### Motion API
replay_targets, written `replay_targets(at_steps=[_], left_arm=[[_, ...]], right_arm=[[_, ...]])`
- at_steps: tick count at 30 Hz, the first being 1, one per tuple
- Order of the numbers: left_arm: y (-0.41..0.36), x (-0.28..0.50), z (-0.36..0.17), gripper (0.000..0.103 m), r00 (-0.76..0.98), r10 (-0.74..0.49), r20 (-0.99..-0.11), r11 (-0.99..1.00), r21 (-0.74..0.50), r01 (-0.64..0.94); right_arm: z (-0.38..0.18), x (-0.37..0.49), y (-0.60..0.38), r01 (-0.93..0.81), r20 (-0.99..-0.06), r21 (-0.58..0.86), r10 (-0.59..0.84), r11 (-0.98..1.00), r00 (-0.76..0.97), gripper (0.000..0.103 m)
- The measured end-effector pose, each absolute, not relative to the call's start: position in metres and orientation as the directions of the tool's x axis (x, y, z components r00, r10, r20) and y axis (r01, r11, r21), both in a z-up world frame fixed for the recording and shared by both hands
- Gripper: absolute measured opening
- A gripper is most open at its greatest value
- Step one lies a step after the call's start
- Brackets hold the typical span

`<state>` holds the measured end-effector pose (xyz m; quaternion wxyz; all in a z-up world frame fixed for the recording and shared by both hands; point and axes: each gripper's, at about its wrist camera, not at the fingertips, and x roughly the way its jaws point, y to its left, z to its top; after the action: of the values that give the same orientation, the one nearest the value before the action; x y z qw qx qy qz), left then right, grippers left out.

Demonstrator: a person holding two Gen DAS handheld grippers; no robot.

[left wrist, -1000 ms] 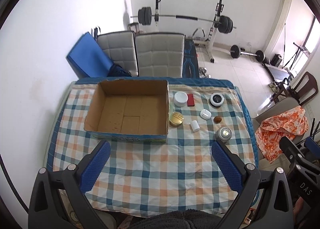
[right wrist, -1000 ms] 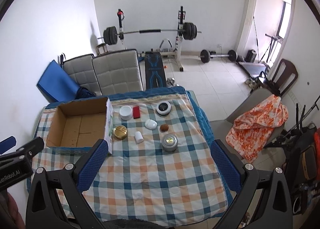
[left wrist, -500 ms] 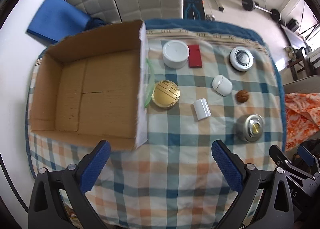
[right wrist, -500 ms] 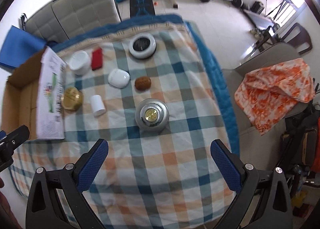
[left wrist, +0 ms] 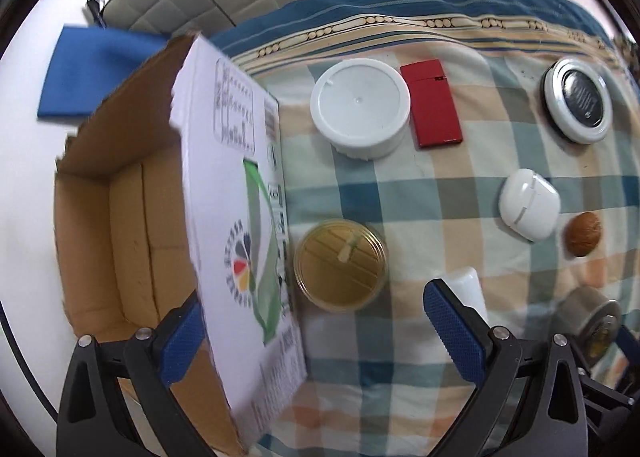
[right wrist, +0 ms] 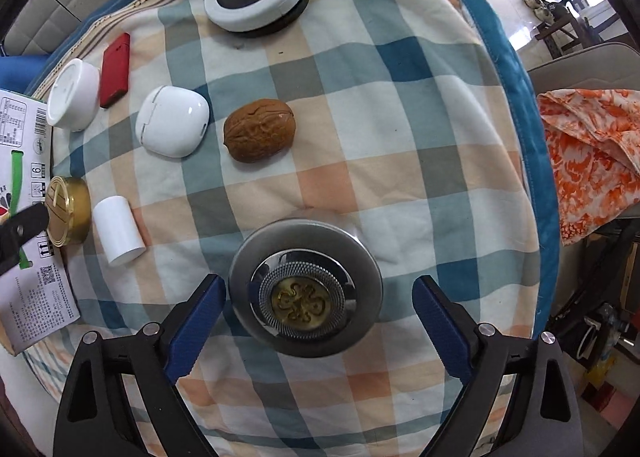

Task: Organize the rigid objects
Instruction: 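Move the right tool to the silver puck light and grasp it while the left tool approaches the gold tin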

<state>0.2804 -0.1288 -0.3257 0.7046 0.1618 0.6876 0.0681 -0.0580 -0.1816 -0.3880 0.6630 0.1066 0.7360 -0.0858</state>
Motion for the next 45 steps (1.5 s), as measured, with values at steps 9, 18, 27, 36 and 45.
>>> replay_targets(at_steps=[9, 18, 27, 36, 45], left_arm=[[-0.157, 0.269, -0.36, 0.103, 0.178, 0.544, -0.82, 0.699, 0.56, 0.444], [-0.167, 0.242, -0.354, 0.102, 0.359, 0.576, -0.734, 0.523, 0.669, 0.528], [-0.111, 0.251, -0.363, 0.103, 0.275, 0.622, -0.733, 0.573, 0.666, 0.479], [-0.091, 0.238, -0.361, 0.103, 0.234, 0.594, -0.769, 0.628, 0.626, 0.462], [-0.162, 0.209, -0.291, 0.103, 0.434, 0.474, -0.767, 0.587, 0.642, 0.493]], right_arm=[[-0.407, -0.059, -0.163, 0.166, -0.99, -0.006, 0.017, 0.986, -0.141, 0.096], [-0.414, -0.07, -0.145, 0.169, -0.991, -0.002, 0.021, 0.986, -0.134, 0.096], [-0.405, -0.065, -0.143, 0.174, -0.99, 0.003, 0.028, 0.985, -0.138, 0.091], [-0.392, -0.06, -0.138, 0.176, -0.99, 0.003, 0.027, 0.984, -0.136, 0.091], [-0.39, -0.059, -0.151, 0.197, -0.985, 0.054, 0.084, 0.979, -0.15, 0.091]])
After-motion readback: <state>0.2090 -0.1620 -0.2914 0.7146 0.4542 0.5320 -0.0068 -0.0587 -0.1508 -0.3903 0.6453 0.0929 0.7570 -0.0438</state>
